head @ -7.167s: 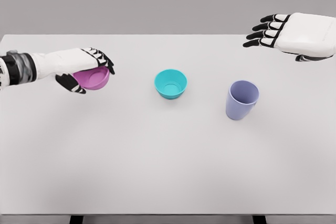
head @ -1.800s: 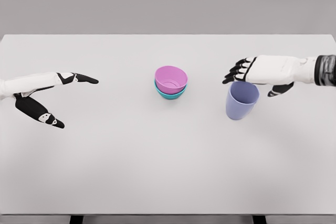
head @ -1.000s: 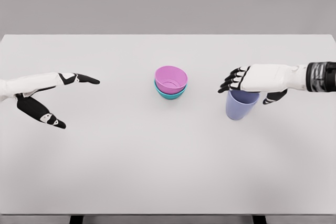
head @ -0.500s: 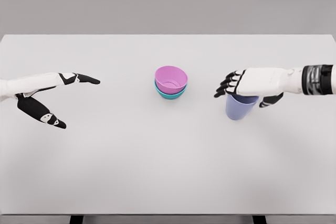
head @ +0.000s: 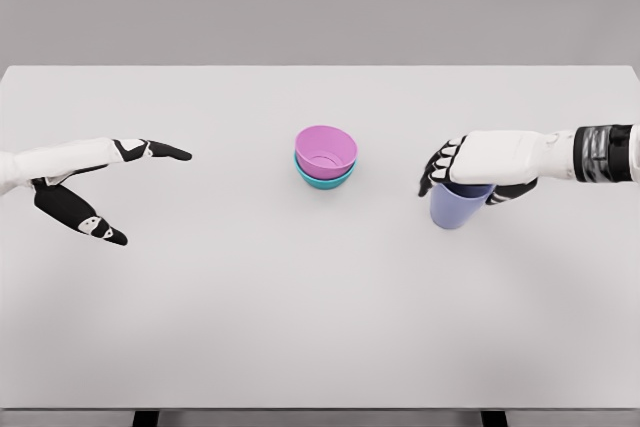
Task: Stacking bowl and cup with both arms
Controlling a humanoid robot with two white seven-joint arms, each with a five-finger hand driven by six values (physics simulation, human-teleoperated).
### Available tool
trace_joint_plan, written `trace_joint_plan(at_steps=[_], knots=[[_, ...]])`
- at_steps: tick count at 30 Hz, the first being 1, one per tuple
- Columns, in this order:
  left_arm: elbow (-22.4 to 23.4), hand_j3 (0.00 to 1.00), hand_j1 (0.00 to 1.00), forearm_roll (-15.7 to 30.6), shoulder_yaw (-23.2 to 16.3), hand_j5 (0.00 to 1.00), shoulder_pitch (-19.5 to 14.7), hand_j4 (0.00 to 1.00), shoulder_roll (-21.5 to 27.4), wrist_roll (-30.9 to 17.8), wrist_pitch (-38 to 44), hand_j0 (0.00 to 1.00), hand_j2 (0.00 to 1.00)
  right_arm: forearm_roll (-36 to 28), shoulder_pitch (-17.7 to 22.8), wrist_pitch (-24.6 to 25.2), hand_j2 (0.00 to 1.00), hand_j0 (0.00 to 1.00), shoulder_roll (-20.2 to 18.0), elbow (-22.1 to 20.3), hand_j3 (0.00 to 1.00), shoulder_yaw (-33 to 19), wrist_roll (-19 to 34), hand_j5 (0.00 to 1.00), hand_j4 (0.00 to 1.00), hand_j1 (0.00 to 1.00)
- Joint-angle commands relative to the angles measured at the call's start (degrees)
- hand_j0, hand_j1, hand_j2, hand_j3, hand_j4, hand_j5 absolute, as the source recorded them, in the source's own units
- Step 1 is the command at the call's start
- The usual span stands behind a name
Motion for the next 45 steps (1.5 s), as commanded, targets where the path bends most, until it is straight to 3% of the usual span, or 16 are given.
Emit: trace_joint_plan(at_steps=[1, 12, 30, 39, 45], knots=[[-0.01, 1.00, 1.00, 0.47, 0.05, 1.00, 0.00, 1.00, -0.07, 0.02, 0.14, 1.00, 1.00, -0.50, 0.00, 0.16, 0.64, 0.64, 0.16, -0.01, 0.64, -0.28, -0.01, 0.64, 0.64, 0.64], [-0.01, 1.00, 1.00, 0.47, 0.05, 1.00, 0.00, 1.00, -0.07, 0.02, 0.14, 1.00, 1.00, -0.59, -1.93, 0.16, 0.64, 0.64, 1.92, 0.26, 0.64, -1.86, -0.01, 0.64, 0.64, 0.64], [-0.10, 1.00, 1.00, 0.47, 0.14, 1.00, 0.00, 1.00, -0.16, 0.02, 0.14, 1.00, 1.00, -0.41, -4.31, 0.16, 0.62, 0.62, 10.09, -0.45, 0.62, -8.80, -0.01, 0.62, 0.62, 0.62], [-0.10, 1.00, 1.00, 0.38, 0.14, 1.00, 0.09, 1.00, -0.24, 0.02, 0.14, 1.00, 1.00, 0.03, -6.77, 0.16, 0.62, 0.62, 15.90, 2.63, 0.62, -8.45, -0.01, 0.62, 0.62, 0.62], [-0.10, 1.00, 1.00, 0.38, 0.49, 1.00, 0.88, 1.00, -0.16, 0.02, 0.14, 1.00, 1.00, 0.20, -7.73, 0.16, 0.62, 0.62, 17.83, 5.00, 0.62, -7.75, -0.01, 0.62, 0.62, 0.62]])
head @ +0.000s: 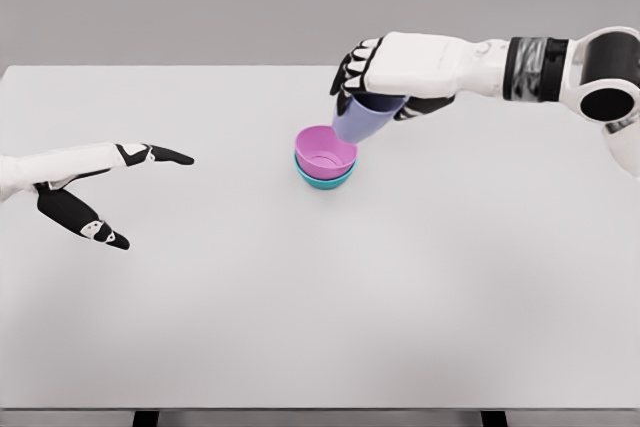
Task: Stacking bowl and cup with both arms
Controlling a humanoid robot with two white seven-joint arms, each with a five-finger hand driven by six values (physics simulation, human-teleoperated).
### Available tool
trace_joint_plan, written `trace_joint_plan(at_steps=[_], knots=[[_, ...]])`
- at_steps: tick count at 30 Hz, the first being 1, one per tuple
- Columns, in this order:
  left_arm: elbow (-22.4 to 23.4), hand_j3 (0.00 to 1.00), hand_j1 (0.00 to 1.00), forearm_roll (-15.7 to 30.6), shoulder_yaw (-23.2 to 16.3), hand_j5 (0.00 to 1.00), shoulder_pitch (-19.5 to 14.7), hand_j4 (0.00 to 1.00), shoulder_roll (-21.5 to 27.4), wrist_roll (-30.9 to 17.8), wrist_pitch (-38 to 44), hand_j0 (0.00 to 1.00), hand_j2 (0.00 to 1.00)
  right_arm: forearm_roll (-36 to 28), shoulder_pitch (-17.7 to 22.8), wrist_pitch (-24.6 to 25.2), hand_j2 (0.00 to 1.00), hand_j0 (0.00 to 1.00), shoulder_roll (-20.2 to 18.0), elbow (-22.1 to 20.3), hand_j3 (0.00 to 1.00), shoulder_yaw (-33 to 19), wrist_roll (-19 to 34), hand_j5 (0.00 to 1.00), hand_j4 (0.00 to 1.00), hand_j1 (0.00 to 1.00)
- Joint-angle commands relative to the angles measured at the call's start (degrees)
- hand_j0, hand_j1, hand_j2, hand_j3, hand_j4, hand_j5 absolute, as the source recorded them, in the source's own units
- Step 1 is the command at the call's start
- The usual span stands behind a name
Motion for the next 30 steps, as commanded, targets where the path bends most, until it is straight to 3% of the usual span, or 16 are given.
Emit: trace_joint_plan(at_steps=[1, 7, 30], knots=[[-0.01, 1.00, 1.00, 0.47, 0.19, 1.00, 0.00, 1.00, 0.07, 0.01, 0.14, 1.00, 1.00, -0.19, -0.09, 0.18, 0.62, 0.62, 1.14, 1.56, 0.62, 0.92, -0.04, 0.62, 0.62, 0.62], [-0.01, 1.00, 1.00, 0.47, 0.19, 1.00, 0.00, 1.00, 0.07, 0.01, 0.14, 1.00, 1.00, -0.19, -1.41, 0.18, 0.62, 0.62, 3.33, 4.81, 0.62, 4.44, -0.04, 0.62, 0.62, 0.62], [-0.19, 1.00, 1.00, 0.47, 0.19, 1.00, 0.00, 1.00, -0.02, 0.01, 0.14, 1.00, 1.00, -0.28, -3.96, 0.18, 0.63, 0.63, 6.67, 7.45, 0.63, 9.97, -0.04, 0.63, 0.63, 0.63]])
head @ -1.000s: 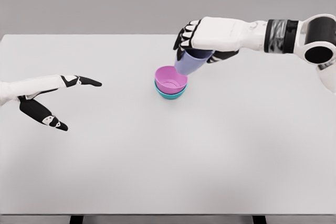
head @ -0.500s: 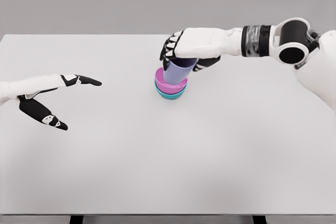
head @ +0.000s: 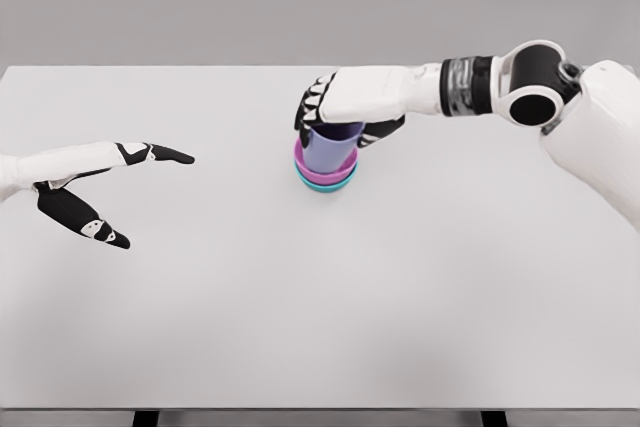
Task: Stacking bowl and cup with both arms
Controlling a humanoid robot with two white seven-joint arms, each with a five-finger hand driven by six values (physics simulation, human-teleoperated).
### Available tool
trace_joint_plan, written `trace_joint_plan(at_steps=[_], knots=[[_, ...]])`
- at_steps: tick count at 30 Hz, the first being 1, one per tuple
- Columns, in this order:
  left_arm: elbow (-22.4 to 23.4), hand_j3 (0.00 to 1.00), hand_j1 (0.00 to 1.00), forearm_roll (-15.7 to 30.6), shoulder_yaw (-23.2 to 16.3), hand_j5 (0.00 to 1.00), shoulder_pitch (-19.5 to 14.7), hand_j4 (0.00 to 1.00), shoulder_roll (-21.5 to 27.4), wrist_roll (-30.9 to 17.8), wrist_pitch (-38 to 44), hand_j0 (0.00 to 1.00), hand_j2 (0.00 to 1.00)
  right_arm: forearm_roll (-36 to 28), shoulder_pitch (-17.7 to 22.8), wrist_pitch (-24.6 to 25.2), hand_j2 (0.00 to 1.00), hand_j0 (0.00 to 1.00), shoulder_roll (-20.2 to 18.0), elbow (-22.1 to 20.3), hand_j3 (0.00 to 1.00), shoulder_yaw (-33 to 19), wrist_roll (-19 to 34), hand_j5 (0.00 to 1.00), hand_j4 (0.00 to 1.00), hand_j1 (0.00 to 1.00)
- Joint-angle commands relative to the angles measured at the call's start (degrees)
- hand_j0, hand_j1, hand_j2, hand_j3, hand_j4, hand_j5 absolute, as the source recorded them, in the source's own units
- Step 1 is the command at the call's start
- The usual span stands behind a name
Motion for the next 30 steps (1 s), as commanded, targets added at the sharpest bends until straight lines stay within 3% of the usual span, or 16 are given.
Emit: trace_joint_plan(at_steps=[1, 3, 5, 13, 14, 15, 16, 18, 20, 24, 30], knots=[[-0.02, 1.00, 1.00, 0.47, 0.04, 1.00, 0.00, 1.00, 0.05, 0.01, 0.14, 1.00, 1.00, -0.33, 0.00, 0.17, 0.63, 0.63, 0.21, 0.19, 0.63, 0.26, -0.04, 0.63, 0.63, 0.63], [-0.02, 1.00, 1.00, 0.47, 0.04, 1.00, 0.00, 1.00, 0.05, 0.01, 0.14, 1.00, 1.00, -0.25, -0.17, 0.17, 0.72, 0.72, 0.30, 0.19, 0.72, 0.35, -0.04, 0.72, 0.72, 0.72], [-0.02, 1.00, 1.00, 0.47, 0.04, 1.00, 0.00, 1.00, 0.05, 0.01, 0.14, 1.00, 1.00, 0.28, -0.35, 0.17, 0.99, 0.99, 0.21, 0.11, 0.99, 0.35, -0.04, 0.99, 0.99, 0.99], [-0.10, 1.00, 1.00, 0.47, 0.04, 1.00, 0.00, 1.00, 0.05, 0.01, 0.14, 1.00, 1.00, 0.54, -0.53, 0.17, 1.00, 1.00, -1.37, -0.42, 1.00, -1.75, -0.04, 1.00, 1.00, 1.00], [-0.11, 1.00, 1.00, 0.47, 0.04, 1.00, 0.00, 1.00, 0.05, 0.01, 0.14, 1.00, 1.00, 0.46, -0.44, 0.17, 1.00, 1.00, -3.30, -0.51, 1.00, -3.95, -0.04, 1.00, 1.00, 1.00], [-0.11, 1.00, 1.00, 0.47, 0.04, 1.00, 0.00, 1.00, 0.05, 0.01, 0.14, 1.00, 1.00, 0.28, 0.17, 0.17, 1.00, 1.00, -7.85, -1.30, 1.00, -6.93, -0.04, 1.00, 1.00, 1.00], [-0.11, 1.00, 1.00, 0.47, 0.04, 1.00, 0.00, 1.00, 0.05, 0.01, 0.14, 1.00, 1.00, 0.11, 0.35, 0.17, 1.00, 1.00, -9.62, -1.91, 1.00, -7.64, -0.04, 1.00, 1.00, 1.00], [-0.11, 1.00, 1.00, 0.47, 0.04, 1.00, 0.00, 1.00, 0.05, 0.01, 0.14, 1.00, 1.00, -0.51, 2.11, 0.17, 1.00, 1.00, -17.71, -3.15, 1.00, -8.17, -0.04, 1.00, 1.00, 1.00], [-0.11, 1.00, 1.00, 0.47, 0.04, 1.00, 0.00, 1.00, 0.05, 0.01, 0.14, 1.00, 1.00, -1.56, 4.30, 0.17, 1.00, 1.00, -21.14, -3.15, 1.00, -9.32, -0.04, 1.00, 1.00, 1.00], [-0.11, 1.00, 1.00, 0.47, 0.04, 1.00, 0.00, 1.00, 0.05, 0.01, 0.14, 1.00, 1.00, -1.65, 6.85, 0.17, 1.00, 1.00, -23.34, -2.71, 1.00, -9.32, -0.04, 1.00, 1.00, 1.00], [-0.02, 1.00, 1.00, 0.47, 0.04, 1.00, 0.26, 1.00, 0.05, 0.01, 0.14, 1.00, 1.00, -1.92, 7.21, 0.17, 1.00, 1.00, -23.34, -2.71, 1.00, -9.14, -0.04, 1.00, 1.00, 1.00]])
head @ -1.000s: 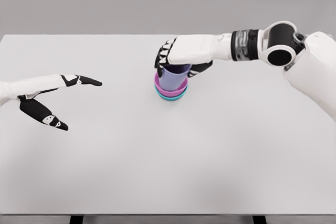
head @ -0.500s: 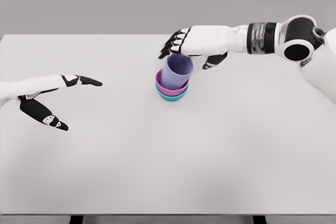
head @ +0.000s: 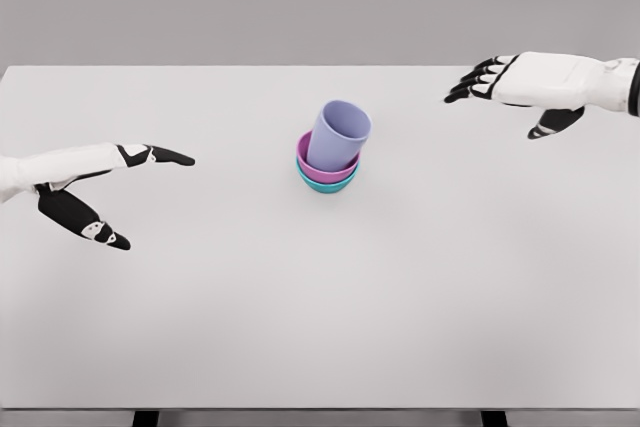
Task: Stacking bowl and cup with both arms
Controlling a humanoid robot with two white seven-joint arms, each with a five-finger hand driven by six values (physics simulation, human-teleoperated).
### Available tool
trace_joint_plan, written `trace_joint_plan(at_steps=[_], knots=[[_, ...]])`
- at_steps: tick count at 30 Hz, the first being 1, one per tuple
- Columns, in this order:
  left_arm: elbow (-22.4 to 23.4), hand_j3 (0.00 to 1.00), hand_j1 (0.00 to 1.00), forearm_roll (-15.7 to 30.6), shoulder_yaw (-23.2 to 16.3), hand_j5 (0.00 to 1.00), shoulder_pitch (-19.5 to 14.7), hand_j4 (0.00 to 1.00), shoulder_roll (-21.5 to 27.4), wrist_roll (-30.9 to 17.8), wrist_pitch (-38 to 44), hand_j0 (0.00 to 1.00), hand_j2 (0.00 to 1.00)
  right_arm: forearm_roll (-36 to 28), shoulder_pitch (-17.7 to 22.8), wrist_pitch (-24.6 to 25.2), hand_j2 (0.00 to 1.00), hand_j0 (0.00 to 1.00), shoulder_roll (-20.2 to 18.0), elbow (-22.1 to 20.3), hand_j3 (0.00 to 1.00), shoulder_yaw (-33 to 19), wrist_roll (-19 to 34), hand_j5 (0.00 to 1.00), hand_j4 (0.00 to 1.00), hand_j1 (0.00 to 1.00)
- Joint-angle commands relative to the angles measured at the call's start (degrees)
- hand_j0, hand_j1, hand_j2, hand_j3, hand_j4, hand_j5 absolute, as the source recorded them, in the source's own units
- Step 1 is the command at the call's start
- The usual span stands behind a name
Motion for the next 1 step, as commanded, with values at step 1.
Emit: trace_joint_plan(at_steps=[1], knots=[[0.02, 1.00, 1.00, 0.48, 0.04, 1.00, 0.00, 1.00, 0.06, 0.02, 0.14, 1.00, 1.00, -0.38, 0.00, 0.16, 1.00, 1.00, -0.37, 0.03, 1.00, -0.03, -0.03, 1.00, 1.00, 1.00]])
